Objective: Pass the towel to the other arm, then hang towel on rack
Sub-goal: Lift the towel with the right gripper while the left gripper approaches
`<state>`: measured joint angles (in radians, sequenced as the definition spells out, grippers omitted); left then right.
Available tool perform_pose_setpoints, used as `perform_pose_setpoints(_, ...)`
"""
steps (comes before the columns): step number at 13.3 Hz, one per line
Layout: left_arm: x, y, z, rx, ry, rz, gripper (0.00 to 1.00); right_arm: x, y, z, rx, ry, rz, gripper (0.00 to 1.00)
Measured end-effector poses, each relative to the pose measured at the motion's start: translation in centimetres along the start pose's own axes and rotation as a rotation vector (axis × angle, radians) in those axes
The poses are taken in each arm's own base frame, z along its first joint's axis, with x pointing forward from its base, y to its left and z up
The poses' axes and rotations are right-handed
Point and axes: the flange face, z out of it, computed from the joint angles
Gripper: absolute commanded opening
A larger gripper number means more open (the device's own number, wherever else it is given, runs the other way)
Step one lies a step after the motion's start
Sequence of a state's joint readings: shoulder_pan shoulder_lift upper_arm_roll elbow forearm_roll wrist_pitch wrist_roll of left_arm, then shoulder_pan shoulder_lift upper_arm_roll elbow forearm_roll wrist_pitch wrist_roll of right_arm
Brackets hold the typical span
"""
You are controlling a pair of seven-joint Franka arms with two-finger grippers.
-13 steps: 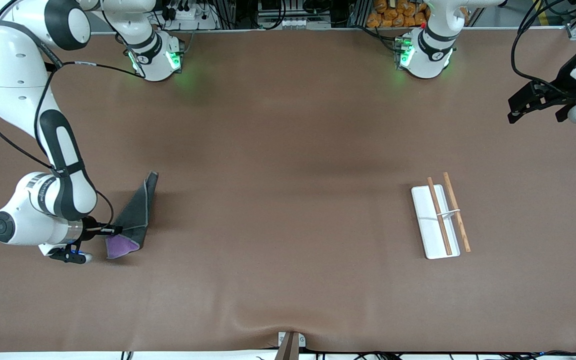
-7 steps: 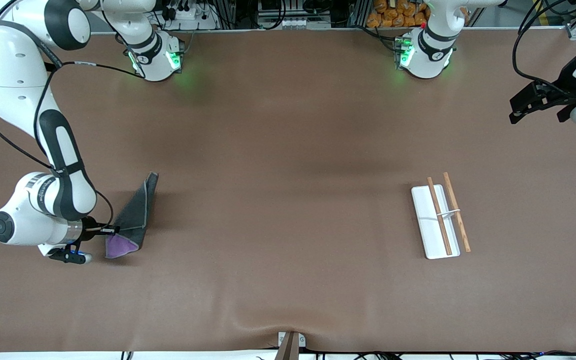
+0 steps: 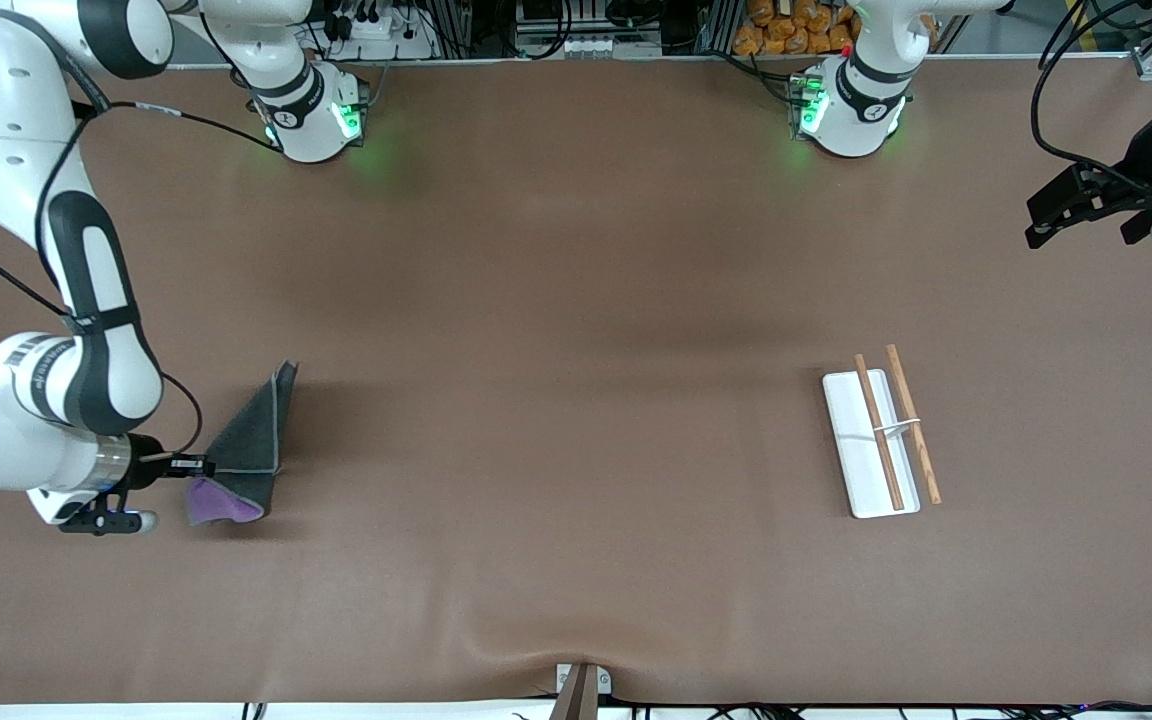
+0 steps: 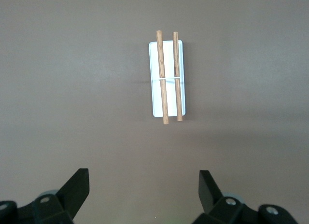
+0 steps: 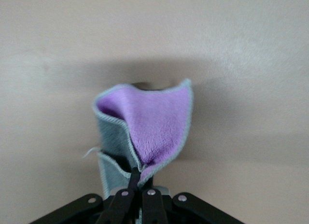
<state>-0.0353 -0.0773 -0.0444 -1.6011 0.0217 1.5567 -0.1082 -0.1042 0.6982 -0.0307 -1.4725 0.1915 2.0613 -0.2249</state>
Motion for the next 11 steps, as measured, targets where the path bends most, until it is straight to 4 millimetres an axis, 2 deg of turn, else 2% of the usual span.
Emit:
perform_pose_setpoints(3, 0.0, -0.1, 0.0, 0.000, 0.000, -0.002, 1.00, -0.3, -1.3, -3.9, 0.006, 0.019, -0.025, 0.00)
perform_pose_setpoints(6, 0.0, -0.1, 0.0, 0.000, 0.000, -0.003, 1.00, -0.7, -4.0, -8.0, 0.007, 0.050, -0.064, 0.00)
perform_pose_setpoints(9, 0.0, -0.2, 0.0, 0.000, 0.000, -0.003, 1.00, -1.4, -8.2, -11.4, 0.013, 0.063, -0.124, 0.00)
perform_pose_setpoints(11, 0.0, -0.2, 0.0, 0.000, 0.000, -0.004, 1.00, -1.9, -12.6, -13.6, 0.015, 0.080, -0.165, 0.00)
